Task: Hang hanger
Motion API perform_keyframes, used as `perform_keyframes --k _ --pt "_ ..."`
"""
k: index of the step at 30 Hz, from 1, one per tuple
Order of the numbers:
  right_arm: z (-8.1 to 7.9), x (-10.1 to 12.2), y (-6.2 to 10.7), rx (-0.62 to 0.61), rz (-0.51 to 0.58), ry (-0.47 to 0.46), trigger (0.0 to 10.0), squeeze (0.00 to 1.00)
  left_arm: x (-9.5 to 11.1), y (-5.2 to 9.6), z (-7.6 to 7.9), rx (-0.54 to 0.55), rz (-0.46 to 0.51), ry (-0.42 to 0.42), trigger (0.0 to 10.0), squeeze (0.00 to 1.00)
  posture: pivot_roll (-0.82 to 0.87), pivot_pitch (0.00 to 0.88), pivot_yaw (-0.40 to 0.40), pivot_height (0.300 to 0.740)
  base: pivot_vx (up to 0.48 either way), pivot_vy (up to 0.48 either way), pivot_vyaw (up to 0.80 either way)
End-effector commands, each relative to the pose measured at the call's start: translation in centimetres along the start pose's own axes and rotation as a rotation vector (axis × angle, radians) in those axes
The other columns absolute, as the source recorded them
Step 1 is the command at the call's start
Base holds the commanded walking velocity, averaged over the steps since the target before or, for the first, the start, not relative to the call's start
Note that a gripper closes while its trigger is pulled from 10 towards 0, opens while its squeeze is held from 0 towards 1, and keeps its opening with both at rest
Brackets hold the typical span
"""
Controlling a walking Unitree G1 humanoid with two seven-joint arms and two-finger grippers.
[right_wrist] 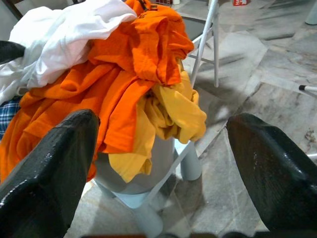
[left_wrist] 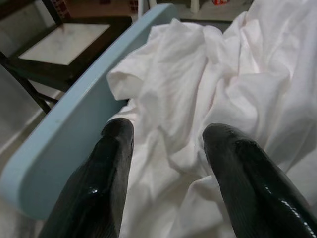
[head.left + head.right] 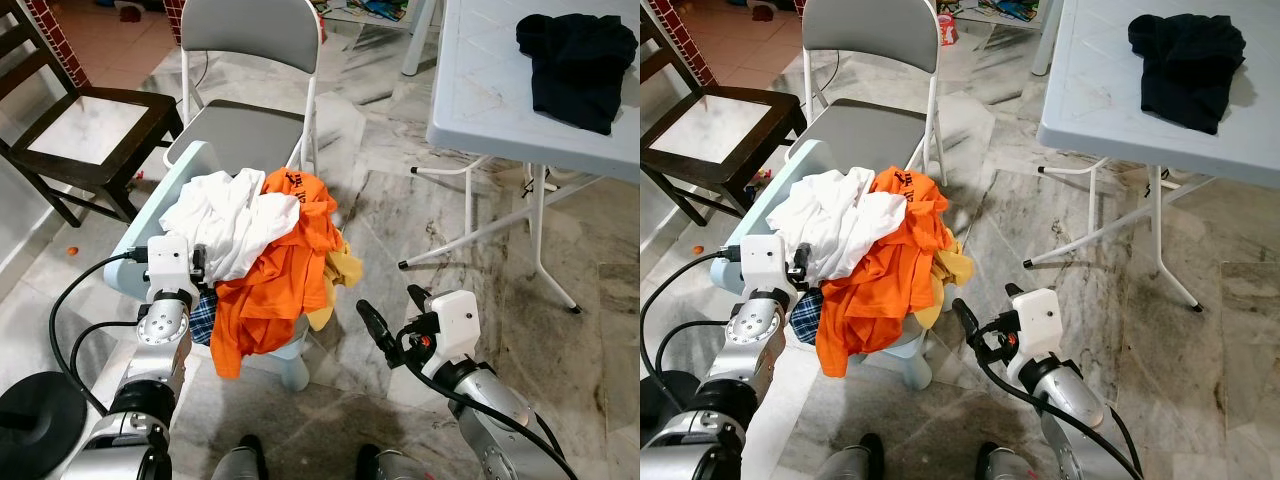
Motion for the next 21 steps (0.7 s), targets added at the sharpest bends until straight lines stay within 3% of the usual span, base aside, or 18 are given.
perform_keyframes --k 1,2,3,4,12,21 --pt "-0.4 0.0 0.2 0.013 -0.002 0.004 10.0 0.00 -0.9 0.0 0.0 0.001 -0.045 0.017 10.0 1.00 -0.12 0.230 -0.017 0.740 0.000 0.000 0.00" --pt "-0.4 0.0 0.2 0.013 -0.003 0.007 10.0 0.00 -1.1 0.0 0.6 -0.019 -0.060 0.007 10.0 1.00 -0.12 0.230 -0.017 0.740 0.000 0.000 0.00" --pt "-0.3 0.0 0.2 0.012 -0.003 0.008 10.0 0.00 -1.1 0.0 0.8 -0.032 -0.060 0.003 5.6 1.00 -0.12 0.229 -0.014 0.740 0.000 0.000 0.00" --pt "-0.3 -0.1 0.2 0.008 -0.004 0.009 10.0 0.00 -1.2 0.0 1.6 -0.074 -0.060 -0.001 0.0 0.00 -0.12 0.229 -0.014 0.740 0.000 0.000 0.00" --pt "-0.7 -0.3 0.1 0.010 -0.007 0.006 10.0 0.00 -2.3 0.2 2.0 -0.086 -0.104 0.011 0.0 0.00 -0.12 0.231 -0.007 0.740 0.000 0.000 0.00" --pt "-0.4 -0.5 0.1 0.004 -0.016 0.007 10.0 0.00 -2.1 0.2 2.0 -0.084 -0.087 0.014 0.0 0.00 -0.11 0.232 -0.009 0.740 0.000 0.000 0.00"
Point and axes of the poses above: a point about 5 cm out from each wrist's last joint towards the gripper, its own y axis pointing back from the gripper into the wrist, its own x axis along the axis of the wrist's last joint, z = x × y, the point moved 5 cm from there along -y, pointing out of the wrist towards the gripper, and after that the axes turned 11 degrees about y, right-handed, at the moved point
